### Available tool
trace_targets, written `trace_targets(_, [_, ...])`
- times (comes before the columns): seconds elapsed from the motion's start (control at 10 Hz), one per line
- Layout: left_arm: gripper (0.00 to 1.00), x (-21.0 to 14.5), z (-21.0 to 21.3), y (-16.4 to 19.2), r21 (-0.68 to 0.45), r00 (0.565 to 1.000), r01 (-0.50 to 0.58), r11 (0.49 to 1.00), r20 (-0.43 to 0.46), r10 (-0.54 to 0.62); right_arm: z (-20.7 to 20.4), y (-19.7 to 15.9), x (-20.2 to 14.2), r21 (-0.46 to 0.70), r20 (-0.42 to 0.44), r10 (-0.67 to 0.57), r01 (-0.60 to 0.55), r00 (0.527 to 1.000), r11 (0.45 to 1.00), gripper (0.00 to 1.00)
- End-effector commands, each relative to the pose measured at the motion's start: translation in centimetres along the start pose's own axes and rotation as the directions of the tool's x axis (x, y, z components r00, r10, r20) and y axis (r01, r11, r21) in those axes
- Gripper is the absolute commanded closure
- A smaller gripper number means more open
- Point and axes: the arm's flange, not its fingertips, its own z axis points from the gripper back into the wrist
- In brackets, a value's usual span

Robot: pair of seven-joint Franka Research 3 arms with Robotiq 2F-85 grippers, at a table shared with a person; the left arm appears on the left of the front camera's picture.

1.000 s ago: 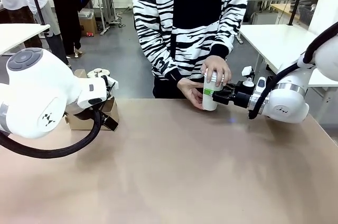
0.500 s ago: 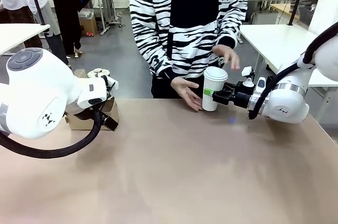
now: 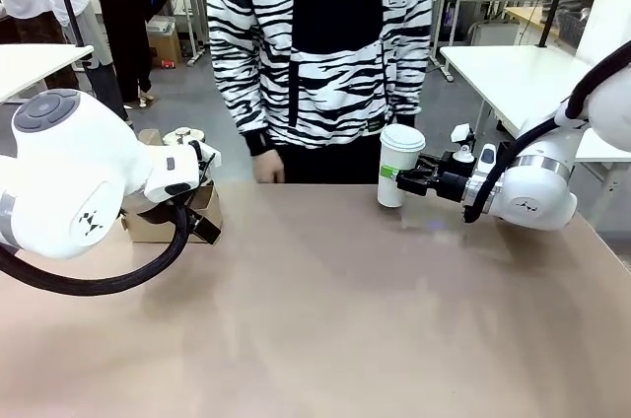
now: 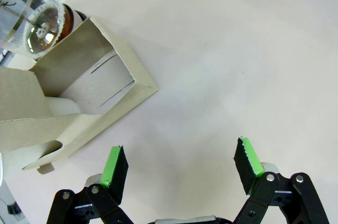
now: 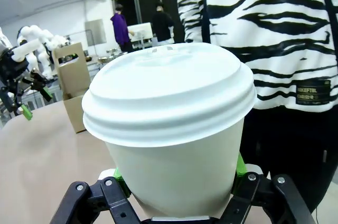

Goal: Pour a drink into a cup and package it in a carrier.
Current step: When a person places the Paper Cup Lid on the 600 ml Paper Cup , lift the 600 ml Paper Cup.

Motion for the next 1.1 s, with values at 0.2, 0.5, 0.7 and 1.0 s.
trace_targets(0.2, [0.0, 0.0, 0.05, -0.02, -0.002, 1.0, 0.0, 1.0, 0.002, 0.0, -0.31, 0.01, 0.37, -0.008, 0.011, 0.003, -0.002, 1.0, 1.0, 0.19])
trace_targets(0.5, [0.0, 0.0, 0.05, -0.02, -0.002, 1.0, 0.0, 1.0, 0.002, 0.0, -0.31, 0.01, 0.37, -0.008, 0.011, 0.003, -0.002, 1.0, 1.0, 0.19])
trace_targets(0.7, [0.0, 0.0, 0.05, -0.02, -0.002, 1.0, 0.0, 1.0, 0.002, 0.0, -0.31, 0.01, 0.37, -0.008, 0.011, 0.003, -0.002, 1.0, 1.0, 0.19])
trace_targets(1.0, [0.0, 0.0, 0.05, -0.02, -0.002, 1.0, 0.0, 1.0, 0.002, 0.0, -0.31, 0.01, 0.37, -0.008, 0.011, 0.003, -0.002, 1.0, 1.0, 0.19])
